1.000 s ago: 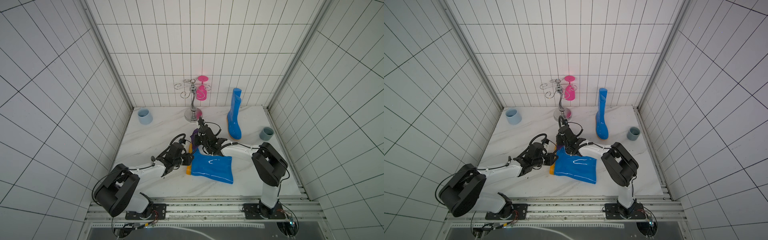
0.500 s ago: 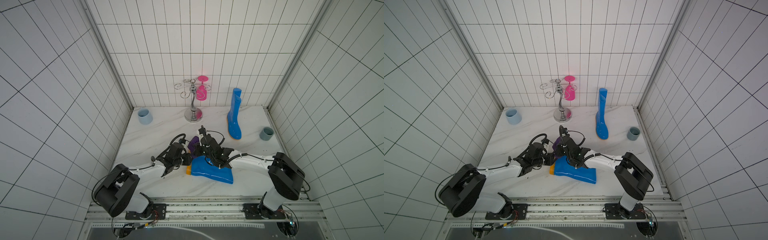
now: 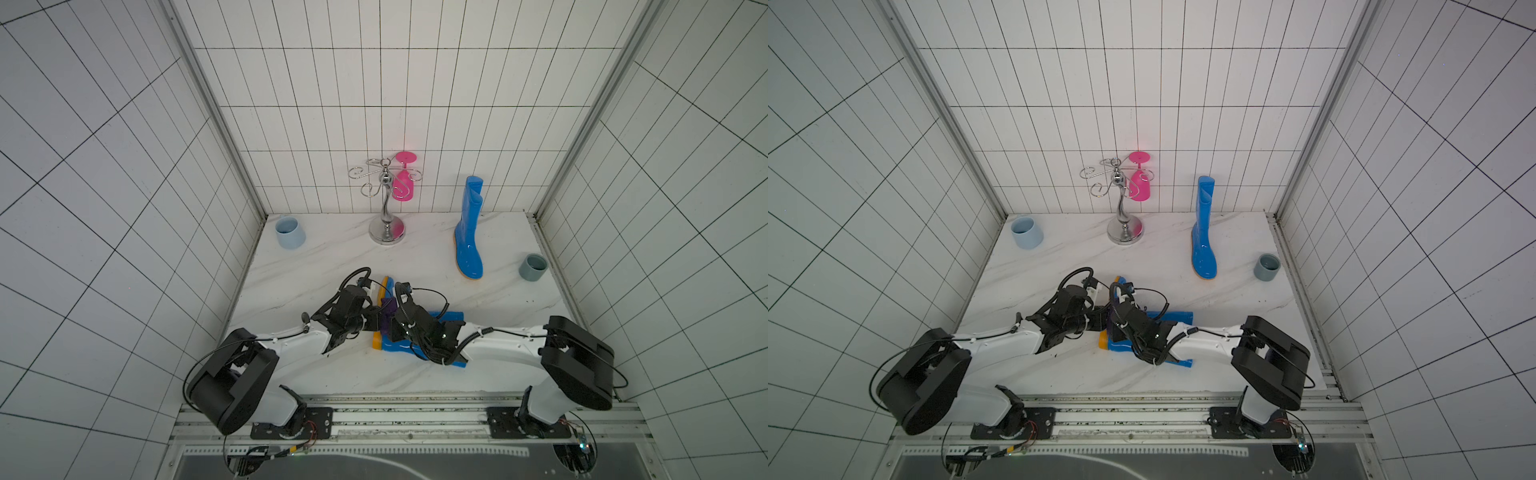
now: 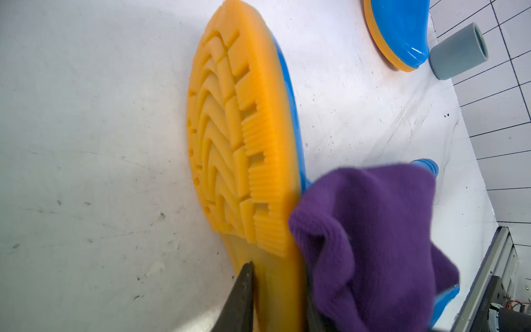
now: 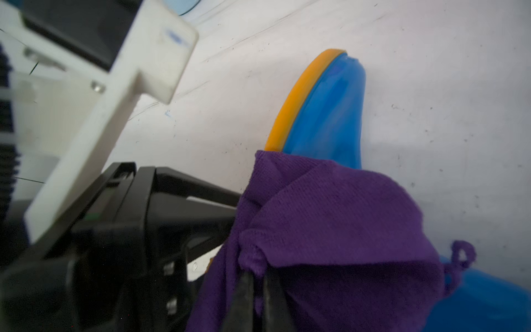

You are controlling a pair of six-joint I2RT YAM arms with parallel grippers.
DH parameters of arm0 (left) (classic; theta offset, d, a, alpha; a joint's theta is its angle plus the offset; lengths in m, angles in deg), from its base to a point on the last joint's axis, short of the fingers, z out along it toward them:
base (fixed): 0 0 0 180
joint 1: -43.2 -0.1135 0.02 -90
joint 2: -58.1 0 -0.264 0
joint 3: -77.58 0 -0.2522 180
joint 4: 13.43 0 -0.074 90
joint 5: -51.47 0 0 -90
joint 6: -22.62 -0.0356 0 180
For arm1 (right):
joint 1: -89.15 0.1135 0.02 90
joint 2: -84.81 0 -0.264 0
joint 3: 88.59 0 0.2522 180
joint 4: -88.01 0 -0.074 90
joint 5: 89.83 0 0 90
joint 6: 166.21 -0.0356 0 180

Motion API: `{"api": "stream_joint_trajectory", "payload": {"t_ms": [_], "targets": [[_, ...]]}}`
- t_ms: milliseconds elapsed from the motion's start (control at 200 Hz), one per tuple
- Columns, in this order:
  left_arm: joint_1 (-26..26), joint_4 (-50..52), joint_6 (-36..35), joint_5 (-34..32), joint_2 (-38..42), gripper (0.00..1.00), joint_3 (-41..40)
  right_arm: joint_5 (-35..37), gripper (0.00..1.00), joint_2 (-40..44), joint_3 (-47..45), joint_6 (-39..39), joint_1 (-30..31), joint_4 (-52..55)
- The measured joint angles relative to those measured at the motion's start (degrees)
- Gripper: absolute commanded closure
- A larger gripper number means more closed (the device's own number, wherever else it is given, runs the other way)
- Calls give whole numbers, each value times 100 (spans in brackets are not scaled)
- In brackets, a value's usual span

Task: Wipe the rubber boots with a cloth
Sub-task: Wipe the dirt off the rubber boot.

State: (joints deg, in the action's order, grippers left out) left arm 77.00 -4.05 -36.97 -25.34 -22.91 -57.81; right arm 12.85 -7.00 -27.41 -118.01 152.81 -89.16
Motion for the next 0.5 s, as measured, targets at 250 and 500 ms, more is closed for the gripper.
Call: {"api": "stream_joint_trajectory", "payload": {"t_ms": [250, 500], "targets": [[-26, -37, 4, 35, 26, 75, -28, -50, 100, 273, -306, -393, 581, 120], [-39, -96, 22, 39, 59, 75, -74, -120, 100, 463, -407, -531, 787, 487]]}}
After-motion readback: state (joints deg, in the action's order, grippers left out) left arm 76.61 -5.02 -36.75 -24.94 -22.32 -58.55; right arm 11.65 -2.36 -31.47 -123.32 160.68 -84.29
